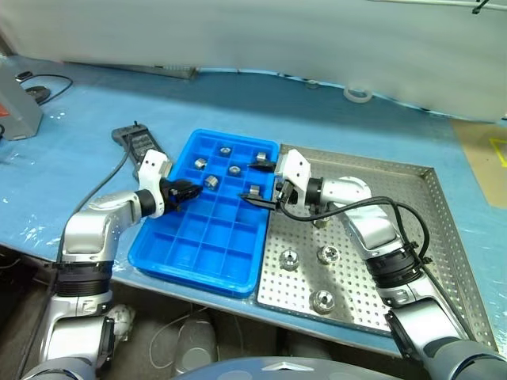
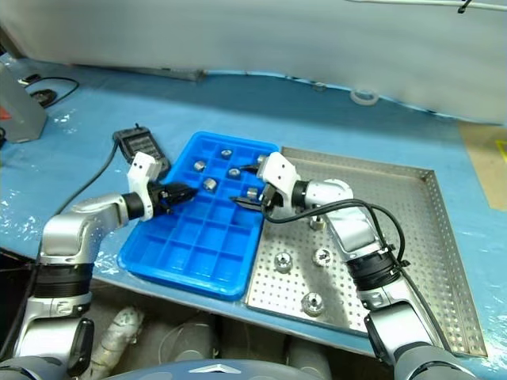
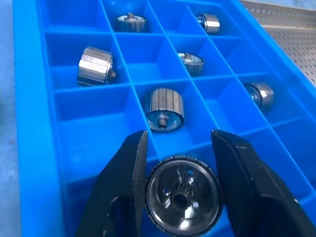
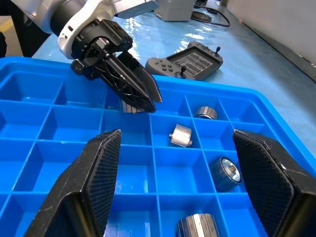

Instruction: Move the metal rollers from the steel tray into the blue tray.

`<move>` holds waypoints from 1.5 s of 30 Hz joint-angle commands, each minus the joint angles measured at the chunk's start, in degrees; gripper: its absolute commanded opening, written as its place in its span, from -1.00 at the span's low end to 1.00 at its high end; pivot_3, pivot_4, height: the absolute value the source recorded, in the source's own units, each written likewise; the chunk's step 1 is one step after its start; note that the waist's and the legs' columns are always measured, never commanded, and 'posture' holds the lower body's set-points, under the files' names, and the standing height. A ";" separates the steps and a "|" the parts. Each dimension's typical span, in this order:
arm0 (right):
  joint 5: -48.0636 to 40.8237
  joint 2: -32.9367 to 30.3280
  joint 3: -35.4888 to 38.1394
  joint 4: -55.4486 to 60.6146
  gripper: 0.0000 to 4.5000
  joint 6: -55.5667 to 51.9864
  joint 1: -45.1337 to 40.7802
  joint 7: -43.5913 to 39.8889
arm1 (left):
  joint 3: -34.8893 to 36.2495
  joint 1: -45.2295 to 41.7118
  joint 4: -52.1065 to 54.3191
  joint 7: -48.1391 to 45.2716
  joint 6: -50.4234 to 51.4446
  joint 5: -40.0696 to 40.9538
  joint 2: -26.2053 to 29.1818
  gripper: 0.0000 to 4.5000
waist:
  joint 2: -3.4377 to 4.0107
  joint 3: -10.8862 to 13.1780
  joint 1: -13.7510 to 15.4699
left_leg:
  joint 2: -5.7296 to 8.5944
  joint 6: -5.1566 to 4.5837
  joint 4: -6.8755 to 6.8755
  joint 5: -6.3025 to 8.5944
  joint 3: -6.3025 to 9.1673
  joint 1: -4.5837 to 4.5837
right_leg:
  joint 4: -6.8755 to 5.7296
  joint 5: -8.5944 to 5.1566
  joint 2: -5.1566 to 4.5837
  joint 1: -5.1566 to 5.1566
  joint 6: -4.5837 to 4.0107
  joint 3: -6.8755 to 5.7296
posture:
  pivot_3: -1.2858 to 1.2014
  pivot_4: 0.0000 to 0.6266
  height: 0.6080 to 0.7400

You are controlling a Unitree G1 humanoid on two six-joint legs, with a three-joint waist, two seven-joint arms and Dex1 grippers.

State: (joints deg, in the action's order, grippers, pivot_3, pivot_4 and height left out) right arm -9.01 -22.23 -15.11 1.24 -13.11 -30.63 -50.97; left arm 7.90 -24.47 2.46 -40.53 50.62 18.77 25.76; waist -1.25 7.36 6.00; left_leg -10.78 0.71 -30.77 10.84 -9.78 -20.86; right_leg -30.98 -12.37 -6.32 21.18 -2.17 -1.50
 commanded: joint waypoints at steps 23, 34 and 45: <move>1.68 -0.77 2.12 1.25 0.67 2.21 1.65 4.33 | -2.35 -2.68 -2.91 -1.38 -2.04 3.05 6.22 0.38 | -0.02 -0.01 -0.63 | -0.12 0.48 0.57 -0.29 -0.03 0.45 | -0.04 0.00 0.18 0.00 0.04 0.04 | 0.12 -0.52 1.00; 1.85 -1.63 2.89 3.39 0.67 1.65 3.89 6.28 | -4.02 -4.59 -5.86 -4.68 -3.96 2.50 8.50 0.63 | -0.04 -0.02 -0.72 | -0.07 0.44 0.58 -0.27 -0.06 0.40 | -0.01 0.00 0.17 0.00 0.04 0.05 | 0.08 -0.52 1.00; 2.21 -1.11 2.36 3.51 0.67 1.62 4.37 7.48 | -4.12 -1.12 -5.57 -8.07 -4.77 2.38 13.98 0.99 | -0.04 -0.02 -1.57 | -0.10 0.46 0.60 -0.28 -0.08 0.50 | -0.05 0.00 0.17 -0.03 0.04 0.06 | 0.08 -0.52 1.00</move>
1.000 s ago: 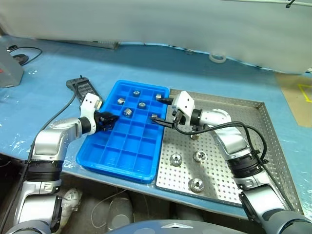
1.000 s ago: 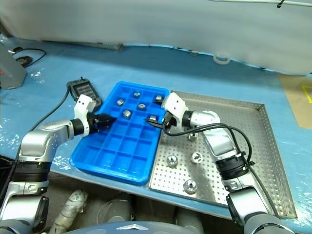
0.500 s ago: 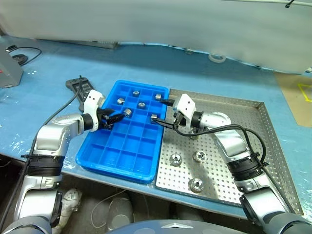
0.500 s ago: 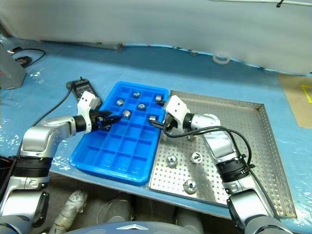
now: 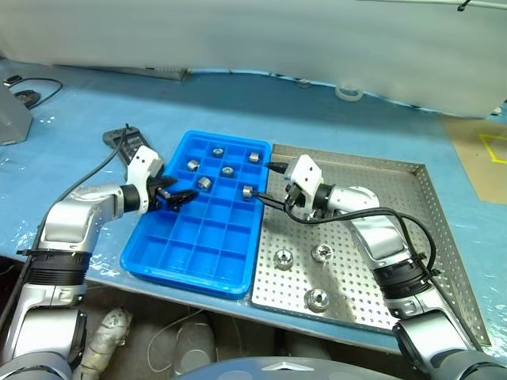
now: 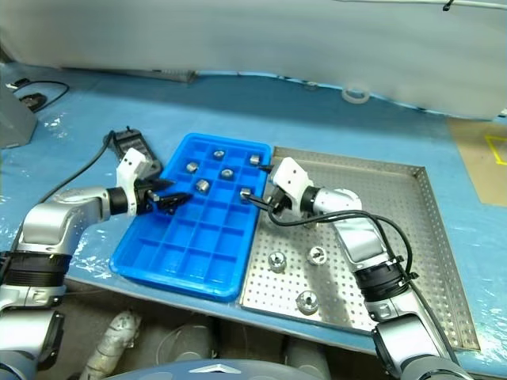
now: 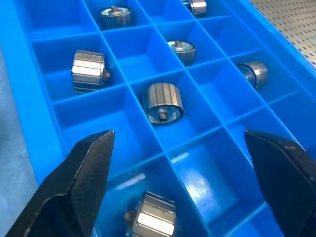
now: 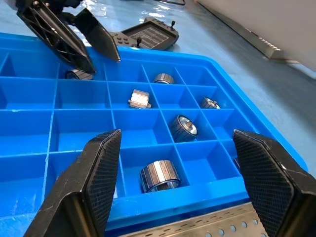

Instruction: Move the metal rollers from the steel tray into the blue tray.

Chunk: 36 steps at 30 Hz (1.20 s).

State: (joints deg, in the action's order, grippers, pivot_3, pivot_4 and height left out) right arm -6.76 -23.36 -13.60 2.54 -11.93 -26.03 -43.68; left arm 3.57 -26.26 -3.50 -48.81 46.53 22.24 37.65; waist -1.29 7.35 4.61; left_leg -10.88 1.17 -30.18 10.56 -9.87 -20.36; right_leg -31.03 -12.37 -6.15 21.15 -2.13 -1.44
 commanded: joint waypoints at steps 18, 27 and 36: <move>1.99 6.59 -0.55 0.48 0.67 2.91 1.63 5.49 | 5.17 -21.47 -15.21 -10.98 -9.07 2.70 10.06 0.99 | -0.14 0.12 -0.65 | 0.07 0.04 0.04 -0.02 -0.06 0.09 | -0.06 -0.01 -0.01 -0.03 -0.01 0.05 | 0.03 -0.52 1.00; 1.02 4.62 4.43 5.47 0.67 0.69 5.37 8.41 | -5.42 -28.89 -16.61 -18.39 -10.24 0.86 0.96 0.99 | -0.25 0.06 -0.68 | 0.07 0.04 0.05 -0.01 -0.09 0.03 | -0.09 0.00 -0.02 -0.04 -0.01 0.07 | -0.07 -0.52 1.00; -1.47 -5.49 20.20 22.21 0.67 -8.59 19.05 11.85 | -18.15 -32.76 -32.51 -24.93 -22.72 -7.26 -17.72 0.99 | -0.22 0.07 -2.81 | 0.10 -0.17 -0.09 0.05 -0.12 -0.03 | -0.13 0.01 -0.01 -0.08 -0.01 0.21 | -0.29 -0.52 1.00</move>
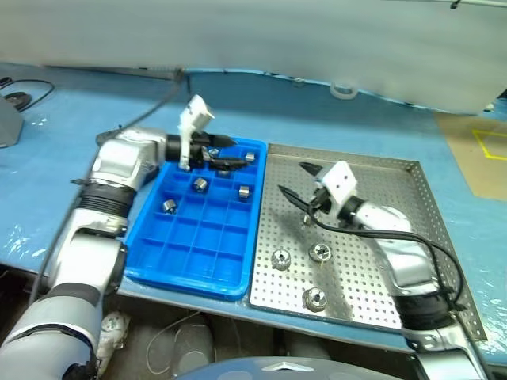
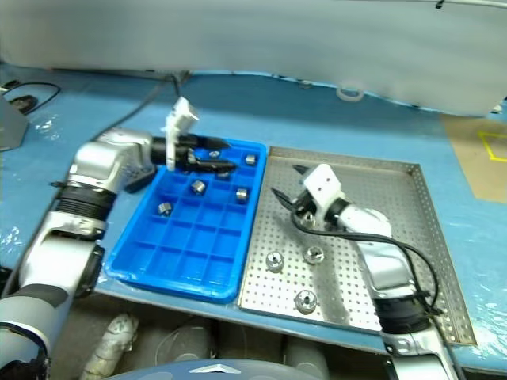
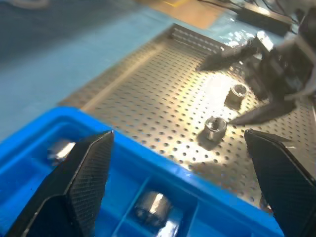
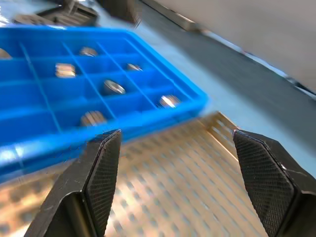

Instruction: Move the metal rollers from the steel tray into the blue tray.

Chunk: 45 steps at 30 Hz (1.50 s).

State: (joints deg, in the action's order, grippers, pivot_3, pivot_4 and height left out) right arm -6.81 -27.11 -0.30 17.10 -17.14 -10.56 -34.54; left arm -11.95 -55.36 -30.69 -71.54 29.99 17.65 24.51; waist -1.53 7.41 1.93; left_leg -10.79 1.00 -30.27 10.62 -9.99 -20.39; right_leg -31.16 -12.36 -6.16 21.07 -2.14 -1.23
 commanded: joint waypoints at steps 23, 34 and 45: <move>2.81 3.34 12.34 33.59 0.67 -15.49 27.87 17.02 | -0.86 -15.60 -41.43 2.11 -27.53 -18.82 -23.31 0.99 | 0.62 -0.32 -18.80 | 0.37 -1.65 -0.83 0.83 0.17 -0.71 | 1.40 -0.03 -0.27 -0.25 0.15 -0.25 | -0.57 -0.52 1.00; 2.67 3.10 11.97 32.94 0.67 -15.79 27.47 17.07 | -0.52 -14.22 -40.86 0.69 -32.93 -22.24 -15.84 0.99 | 0.78 -0.32 -23.19 | 1.26 -2.75 -1.40 1.46 0.14 -1.03 | 1.59 -0.01 -1.26 -0.43 0.19 -0.39 | -0.57 -0.52 1.00; 2.36 2.27 11.10 30.91 0.67 -15.80 25.07 16.39 | -1.57 -10.39 -39.94 0.06 -36.55 -25.65 -15.47 0.99 | 0.81 -0.29 -23.20 | 1.26 -2.86 -1.78 1.54 0.20 -1.01 | 1.54 -0.01 -1.29 -0.63 0.19 -0.40 | -0.53 -0.52 1.00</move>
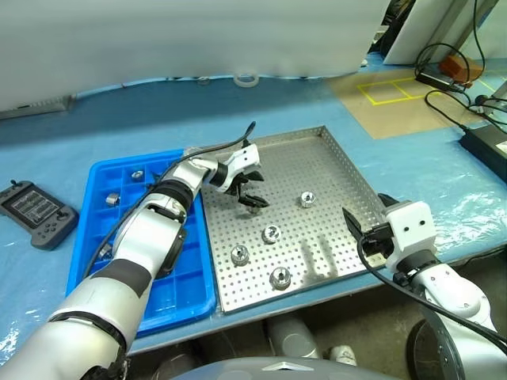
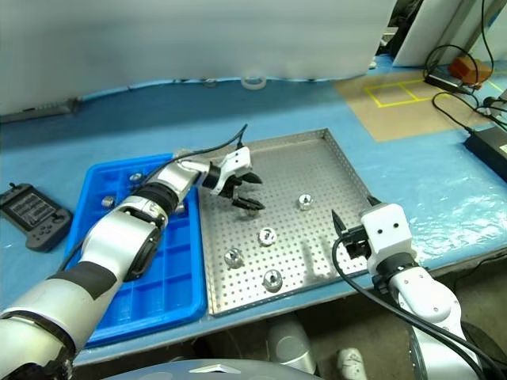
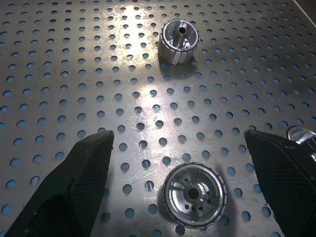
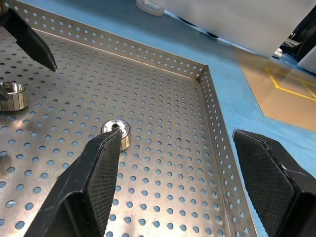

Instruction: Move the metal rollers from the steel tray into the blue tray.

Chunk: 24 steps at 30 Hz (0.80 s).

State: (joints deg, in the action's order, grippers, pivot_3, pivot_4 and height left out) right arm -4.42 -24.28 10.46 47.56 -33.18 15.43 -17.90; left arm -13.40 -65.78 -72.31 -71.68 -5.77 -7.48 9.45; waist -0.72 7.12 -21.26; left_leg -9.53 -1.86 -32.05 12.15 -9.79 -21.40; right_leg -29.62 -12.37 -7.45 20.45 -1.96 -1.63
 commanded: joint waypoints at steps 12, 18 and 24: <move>0.41 -0.56 -0.24 -0.62 0.67 0.75 -1.39 -0.46 | -1.89 1.73 0.46 3.85 -0.89 -5.19 0.76 0.99 | 0.05 0.03 0.01 | -0.02 -0.02 -0.06 0.01 0.01 0.03 | -0.04 0.00 0.00 -0.03 0.00 0.00 | -0.53 -0.52 1.00; 0.65 -0.50 -0.62 -1.29 0.67 1.06 -1.84 -0.23 | 0.13 2.21 1.34 1.32 -0.84 -2.79 -1.57 0.74 | 0.06 0.04 0.04 | 0.01 -0.07 -0.09 0.04 0.01 0.02 | -0.04 0.00 -0.04 -0.06 0.00 -0.01 | -0.52 -0.52 1.00; 0.79 -0.53 -1.07 -1.69 0.67 1.26 -1.96 -0.17 | -0.88 3.29 1.73 2.75 -1.49 -4.30 -2.26 0.16 | 0.07 0.04 -0.09 | -0.02 -0.07 -0.10 0.04 0.01 0.04 | -0.05 0.00 -0.05 -0.05 0.00 -0.01 | -0.52 -0.52 1.00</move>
State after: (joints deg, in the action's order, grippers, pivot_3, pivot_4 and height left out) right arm -4.37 -24.58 9.24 45.54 -32.95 14.02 -18.51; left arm -14.22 -62.39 -72.00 -69.03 -6.55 -11.88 7.28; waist -0.64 7.16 -21.35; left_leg -9.55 -1.93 -32.15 12.20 -9.77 -21.36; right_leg -29.67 -12.37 -7.50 20.39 -1.96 -1.63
